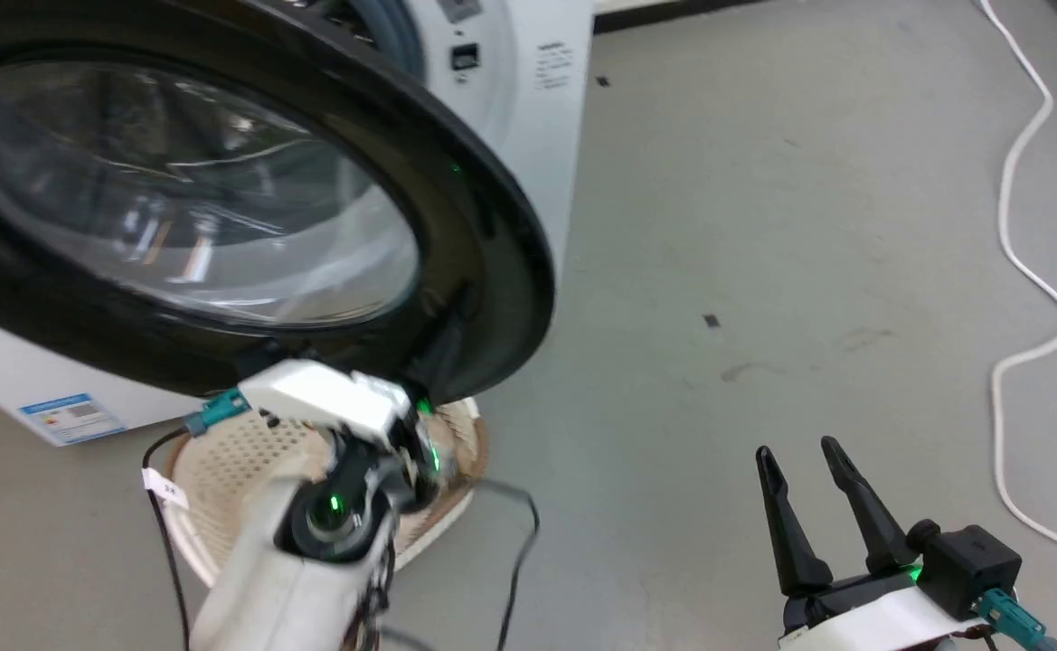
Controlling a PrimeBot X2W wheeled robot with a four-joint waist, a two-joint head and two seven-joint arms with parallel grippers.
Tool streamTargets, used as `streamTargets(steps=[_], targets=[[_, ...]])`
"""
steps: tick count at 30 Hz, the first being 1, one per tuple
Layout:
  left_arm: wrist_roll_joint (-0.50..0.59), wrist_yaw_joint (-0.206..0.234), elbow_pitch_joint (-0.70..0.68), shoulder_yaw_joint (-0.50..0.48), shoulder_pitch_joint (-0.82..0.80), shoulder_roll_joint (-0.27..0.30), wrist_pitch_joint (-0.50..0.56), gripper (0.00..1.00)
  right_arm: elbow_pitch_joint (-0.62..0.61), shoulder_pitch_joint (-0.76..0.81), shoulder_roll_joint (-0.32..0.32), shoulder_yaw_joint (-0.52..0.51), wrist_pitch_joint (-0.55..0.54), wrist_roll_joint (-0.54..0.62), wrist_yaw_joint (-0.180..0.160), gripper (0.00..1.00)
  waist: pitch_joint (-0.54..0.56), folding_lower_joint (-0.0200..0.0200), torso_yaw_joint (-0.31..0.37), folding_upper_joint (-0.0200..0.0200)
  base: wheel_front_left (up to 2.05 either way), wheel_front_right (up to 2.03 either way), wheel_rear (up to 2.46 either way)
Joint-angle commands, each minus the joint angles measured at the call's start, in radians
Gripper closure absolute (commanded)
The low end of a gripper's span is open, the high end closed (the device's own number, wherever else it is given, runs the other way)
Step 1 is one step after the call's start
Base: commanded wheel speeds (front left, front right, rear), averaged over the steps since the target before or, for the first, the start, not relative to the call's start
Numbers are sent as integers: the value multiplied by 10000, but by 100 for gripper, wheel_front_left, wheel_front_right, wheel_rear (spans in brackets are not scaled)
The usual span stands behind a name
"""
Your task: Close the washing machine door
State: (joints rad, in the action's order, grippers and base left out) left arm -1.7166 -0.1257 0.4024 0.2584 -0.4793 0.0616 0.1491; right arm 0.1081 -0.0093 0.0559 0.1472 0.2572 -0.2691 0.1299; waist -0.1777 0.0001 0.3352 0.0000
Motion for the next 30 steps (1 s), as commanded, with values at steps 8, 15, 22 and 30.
streamTargets(steps=[8, 15, 22, 30], targets=[[3080, -48, -1282, 1710, 1945, 1799, -194, 100, 18, 110, 163, -132, 46, 95, 8, 0, 857, -1, -1303, 0, 0, 0, 0], [6515, -21, -1429, 2441, 2507, 3611, -2415, 100, 13, 318, 359, -188, 46, 61, 8, 0, 1369, -1, -2212, 0, 0, 0, 0], [8971, 973, -1898, 1660, 2788, 3962, -4077, 100, -50, 527, 489, -241, 46, 41, 8, 0, 1703, -1, -2884, 0, 0, 0, 0], [11644, 1225, -3746, -425, 4292, 2861, -4105, 100, -113, 555, 526, -98, 46, 50, 8, 0, 1776, -1, -3188, 0, 0, 0, 0]])
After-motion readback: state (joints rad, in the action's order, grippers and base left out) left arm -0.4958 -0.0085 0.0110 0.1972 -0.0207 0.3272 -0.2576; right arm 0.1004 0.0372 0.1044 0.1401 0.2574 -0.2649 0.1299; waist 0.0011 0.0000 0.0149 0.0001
